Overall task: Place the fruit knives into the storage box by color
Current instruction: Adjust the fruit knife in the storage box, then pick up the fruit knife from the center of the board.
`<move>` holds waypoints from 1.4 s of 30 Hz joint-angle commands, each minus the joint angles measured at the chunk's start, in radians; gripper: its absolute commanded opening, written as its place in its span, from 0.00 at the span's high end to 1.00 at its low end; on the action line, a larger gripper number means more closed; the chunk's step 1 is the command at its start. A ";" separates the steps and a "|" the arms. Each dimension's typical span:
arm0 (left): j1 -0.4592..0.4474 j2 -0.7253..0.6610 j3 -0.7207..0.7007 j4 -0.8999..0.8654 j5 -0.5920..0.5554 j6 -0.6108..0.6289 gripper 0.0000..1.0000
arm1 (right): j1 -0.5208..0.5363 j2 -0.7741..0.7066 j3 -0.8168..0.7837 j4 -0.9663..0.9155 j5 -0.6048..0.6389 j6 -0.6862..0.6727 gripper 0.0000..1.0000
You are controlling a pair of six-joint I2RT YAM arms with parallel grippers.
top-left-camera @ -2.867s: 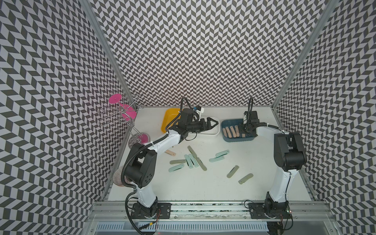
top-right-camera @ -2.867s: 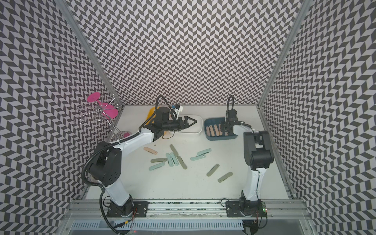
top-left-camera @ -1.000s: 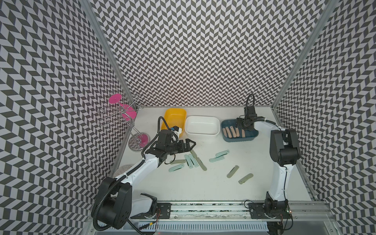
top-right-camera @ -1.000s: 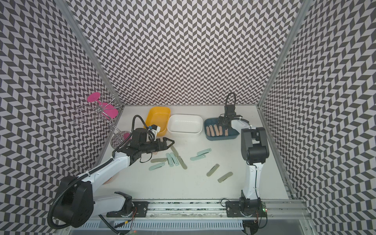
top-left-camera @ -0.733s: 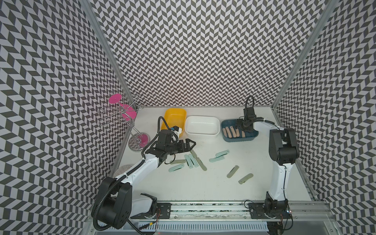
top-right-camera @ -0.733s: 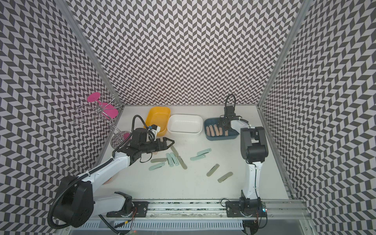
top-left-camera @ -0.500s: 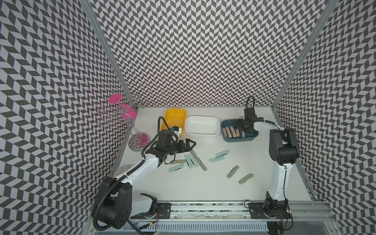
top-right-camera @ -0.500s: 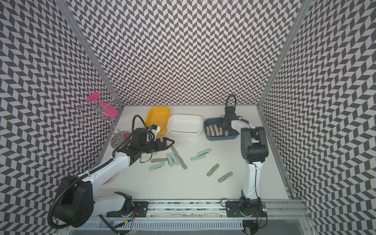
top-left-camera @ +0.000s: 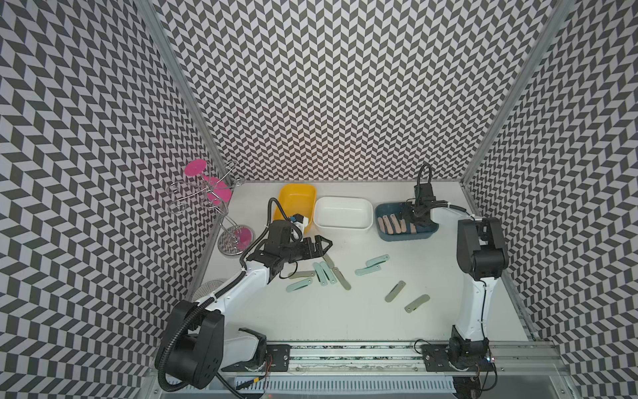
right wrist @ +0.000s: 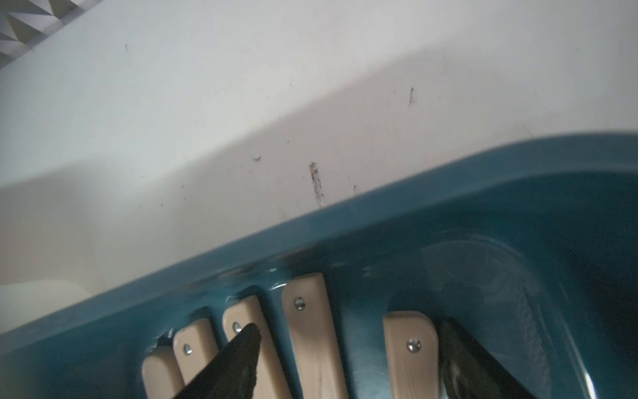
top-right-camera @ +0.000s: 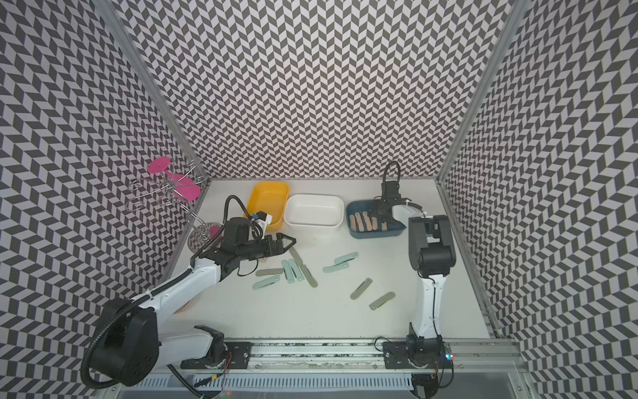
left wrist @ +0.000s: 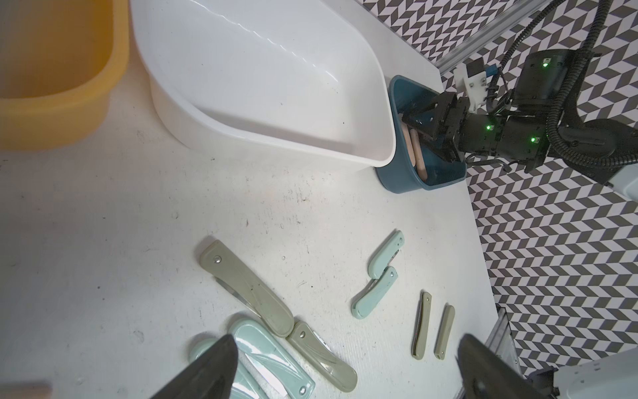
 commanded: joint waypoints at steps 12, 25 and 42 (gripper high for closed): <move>0.003 -0.023 0.015 0.020 -0.005 -0.003 0.00 | -0.004 -0.021 -0.033 0.034 -0.038 0.011 0.22; 0.050 -0.153 -0.017 -0.041 -0.022 -0.017 0.00 | 0.096 -0.315 -0.106 0.102 -0.182 -0.015 0.23; 0.415 -0.282 -0.025 -0.216 0.015 0.007 0.00 | 0.699 -0.332 -0.103 0.149 -0.125 -0.076 0.24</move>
